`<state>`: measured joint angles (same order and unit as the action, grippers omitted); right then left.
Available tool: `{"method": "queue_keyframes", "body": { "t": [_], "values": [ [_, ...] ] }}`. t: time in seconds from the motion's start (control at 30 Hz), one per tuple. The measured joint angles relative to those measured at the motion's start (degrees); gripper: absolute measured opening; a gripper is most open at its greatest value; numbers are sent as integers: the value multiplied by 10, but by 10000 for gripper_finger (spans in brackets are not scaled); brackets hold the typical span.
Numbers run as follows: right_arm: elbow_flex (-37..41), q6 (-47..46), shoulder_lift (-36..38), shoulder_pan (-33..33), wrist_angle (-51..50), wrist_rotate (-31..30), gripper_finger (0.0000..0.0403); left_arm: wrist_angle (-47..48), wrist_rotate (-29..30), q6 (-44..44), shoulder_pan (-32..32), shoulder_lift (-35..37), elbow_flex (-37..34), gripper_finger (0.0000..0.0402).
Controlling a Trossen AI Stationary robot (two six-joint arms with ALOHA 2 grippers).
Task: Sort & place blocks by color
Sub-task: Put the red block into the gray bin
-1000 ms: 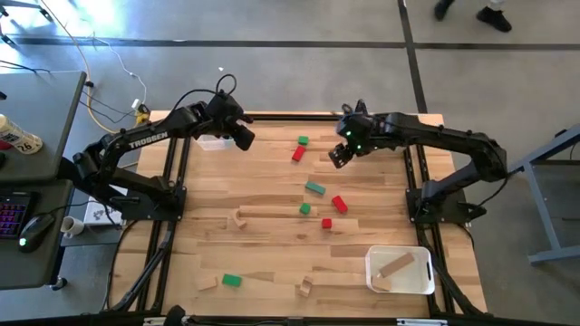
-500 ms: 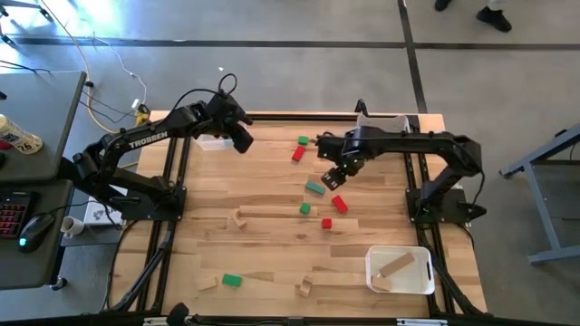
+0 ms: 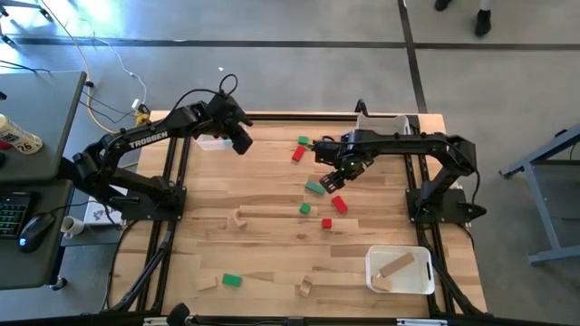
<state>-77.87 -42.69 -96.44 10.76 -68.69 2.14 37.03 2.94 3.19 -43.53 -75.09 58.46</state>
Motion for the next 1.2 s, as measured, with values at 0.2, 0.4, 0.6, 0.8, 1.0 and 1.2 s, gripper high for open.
{"method": "queue_keyframes", "body": {
  "t": [0.2, 0.4, 0.6, 0.8, 1.0, 1.2],
  "values": [
    [0, -23, -5, 0, 5, -6, 204, 21, -17, 1, 0, 0, 0, 168],
    [0, -19, -22, -2, 26, -2, 204, 64, -28, 2, 2, 0, 0, 168],
    [0, -58, -54, -21, 27, 29, 204, 84, -27, 6, 2, 0, 0, 168],
    [0, -63, -101, -41, 21, 32, 204, 84, -27, 6, 2, 0, 0, 168],
    [0, -64, -127, -42, 23, 51, 204, 84, -25, 6, 2, 0, 0, 168],
    [0, -58, -147, -39, 24, 55, 204, 84, -25, 6, 2, 0, 0, 168]
  ]
}}
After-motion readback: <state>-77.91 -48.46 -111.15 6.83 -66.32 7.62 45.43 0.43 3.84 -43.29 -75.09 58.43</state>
